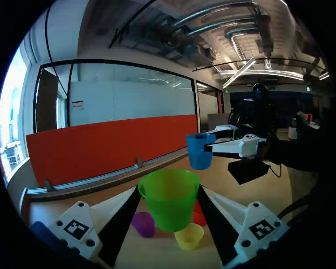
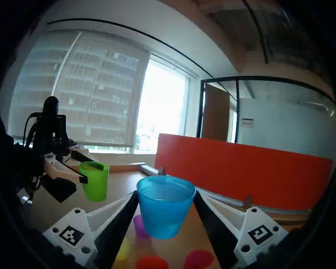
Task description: Pour water
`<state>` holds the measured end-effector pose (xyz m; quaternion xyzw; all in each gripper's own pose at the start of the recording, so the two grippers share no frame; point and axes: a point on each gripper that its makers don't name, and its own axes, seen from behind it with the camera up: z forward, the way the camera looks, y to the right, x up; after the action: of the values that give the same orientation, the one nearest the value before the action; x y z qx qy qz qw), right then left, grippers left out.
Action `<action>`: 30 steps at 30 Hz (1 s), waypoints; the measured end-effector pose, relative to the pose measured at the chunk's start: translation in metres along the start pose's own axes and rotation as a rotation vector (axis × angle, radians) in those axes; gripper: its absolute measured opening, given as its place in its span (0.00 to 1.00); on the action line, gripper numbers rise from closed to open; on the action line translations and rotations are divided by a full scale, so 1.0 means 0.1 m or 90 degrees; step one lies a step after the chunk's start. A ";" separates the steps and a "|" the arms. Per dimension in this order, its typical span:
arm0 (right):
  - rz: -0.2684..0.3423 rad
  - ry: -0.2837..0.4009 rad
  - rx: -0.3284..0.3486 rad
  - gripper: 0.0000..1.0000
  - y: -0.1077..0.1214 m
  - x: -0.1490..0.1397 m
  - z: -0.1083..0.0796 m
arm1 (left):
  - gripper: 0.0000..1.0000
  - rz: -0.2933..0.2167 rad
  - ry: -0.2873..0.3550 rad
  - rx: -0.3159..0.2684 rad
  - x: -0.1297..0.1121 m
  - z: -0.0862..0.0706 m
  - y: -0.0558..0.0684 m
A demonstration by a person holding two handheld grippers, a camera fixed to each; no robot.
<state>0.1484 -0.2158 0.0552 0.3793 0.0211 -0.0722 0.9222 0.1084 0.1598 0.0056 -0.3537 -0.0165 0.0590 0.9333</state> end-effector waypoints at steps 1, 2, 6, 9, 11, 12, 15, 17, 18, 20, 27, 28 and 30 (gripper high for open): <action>-0.002 -0.001 0.001 0.91 0.00 0.00 0.00 | 0.88 0.000 0.000 0.000 0.00 0.00 0.00; -0.003 -0.002 0.001 0.91 -0.01 0.00 0.00 | 0.88 0.000 -0.001 -0.001 -0.01 0.00 0.00; -0.012 -0.007 0.005 0.91 -0.02 -0.01 -0.01 | 0.88 0.001 -0.004 -0.002 -0.01 -0.01 0.00; -0.022 -0.012 0.010 0.91 -0.03 0.00 -0.02 | 0.88 0.002 -0.006 -0.004 -0.02 -0.01 0.01; -0.033 -0.018 0.015 0.91 -0.04 -0.01 -0.03 | 0.88 0.001 -0.007 -0.007 -0.02 -0.01 0.02; -0.038 -0.021 0.018 0.91 -0.05 -0.01 -0.03 | 0.88 0.002 -0.007 -0.008 -0.02 -0.01 0.02; -0.056 -0.031 0.026 0.91 -0.06 0.00 -0.03 | 0.88 0.003 -0.009 -0.012 -0.02 -0.02 0.04; -0.066 -0.037 0.032 0.91 -0.06 0.01 -0.03 | 0.88 0.004 -0.011 -0.013 -0.03 -0.02 0.05; -0.071 -0.040 0.035 0.91 -0.06 0.01 -0.03 | 0.88 0.004 -0.012 -0.015 -0.04 -0.02 0.06; -0.084 -0.048 0.042 0.92 -0.06 0.02 -0.03 | 0.88 0.003 -0.014 -0.018 -0.05 -0.02 0.07; -0.127 -0.066 0.056 0.91 -0.06 0.05 -0.02 | 0.88 0.002 -0.020 -0.025 -0.07 -0.01 0.11; -0.130 -0.067 0.058 0.91 -0.06 0.05 -0.02 | 0.88 0.002 -0.021 -0.026 -0.07 -0.01 0.12; -0.138 -0.070 0.062 0.92 -0.07 0.06 -0.02 | 0.88 0.002 -0.024 -0.028 -0.08 0.00 0.13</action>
<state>0.1538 -0.2199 0.0487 0.4145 0.0081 -0.1931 0.8893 0.0987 0.1682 -0.0029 -0.3733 -0.0346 0.0664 0.9247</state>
